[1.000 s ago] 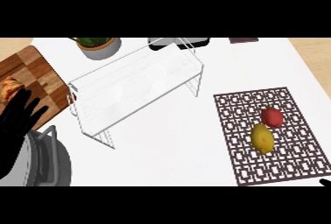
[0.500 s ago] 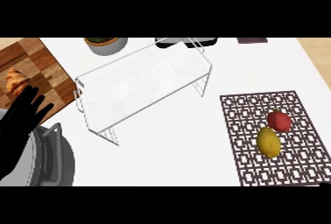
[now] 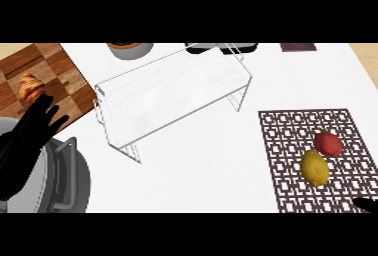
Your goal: Pick the lemon from the placemat and place it in the tiered shelf
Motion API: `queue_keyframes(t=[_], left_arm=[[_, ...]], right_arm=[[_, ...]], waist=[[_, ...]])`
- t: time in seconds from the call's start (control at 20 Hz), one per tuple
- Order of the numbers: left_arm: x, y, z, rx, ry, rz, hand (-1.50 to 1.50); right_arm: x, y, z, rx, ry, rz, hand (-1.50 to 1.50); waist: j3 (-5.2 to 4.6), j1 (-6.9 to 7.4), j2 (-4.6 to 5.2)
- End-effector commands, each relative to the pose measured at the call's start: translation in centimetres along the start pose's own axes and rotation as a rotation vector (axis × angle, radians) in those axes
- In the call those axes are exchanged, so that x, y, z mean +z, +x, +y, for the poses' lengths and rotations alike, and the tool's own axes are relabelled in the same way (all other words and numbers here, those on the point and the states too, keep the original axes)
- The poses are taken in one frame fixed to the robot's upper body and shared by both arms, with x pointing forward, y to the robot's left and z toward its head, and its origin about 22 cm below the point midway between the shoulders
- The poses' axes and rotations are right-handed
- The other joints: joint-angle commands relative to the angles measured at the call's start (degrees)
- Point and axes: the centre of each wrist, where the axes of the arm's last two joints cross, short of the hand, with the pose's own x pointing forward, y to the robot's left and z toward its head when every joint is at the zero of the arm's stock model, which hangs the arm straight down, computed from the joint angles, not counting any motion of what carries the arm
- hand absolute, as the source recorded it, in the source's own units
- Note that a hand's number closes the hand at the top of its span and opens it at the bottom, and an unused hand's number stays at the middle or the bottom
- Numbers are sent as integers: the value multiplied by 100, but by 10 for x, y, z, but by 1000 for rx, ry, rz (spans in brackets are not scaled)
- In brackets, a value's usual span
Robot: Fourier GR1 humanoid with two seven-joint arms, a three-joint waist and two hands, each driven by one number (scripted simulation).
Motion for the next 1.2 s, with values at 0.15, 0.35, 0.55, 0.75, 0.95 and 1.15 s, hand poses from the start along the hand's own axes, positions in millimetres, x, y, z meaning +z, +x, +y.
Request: queue_keyframes(t=[0.15, 0.35, 0.55, 0.75, 0.95, 1.15], left_arm=[[6, -66, -16, 41, 17, 303, 0], [-5, -62, -19, 34, 24, 296, 0], [2, -68, -13, 40, 20, 304, 0], [6, -67, -15, 43, 20, 311, 0], [-1, -62, -14, 32, 27, 299, 0], [-1, -67, -20, 39, 27, 305, 0]], right_arm=[[11, 23, 25, 116, 47, 90, -150], [12, 31, 35, 142, 40, 151, -150], [12, 33, 48, 169, 4, 196, -150], [6, 36, 53, 211, -12, 218, -150], [6, 39, 70, 205, -16, 209, -150], [1, 39, 85, 209, -9, 227, -150]], waist=[[-221, 93, 142], [-218, -28, 148], [-216, 35, 119], [-207, 94, 101], [-200, 52, 102], [-199, 51, 140]])
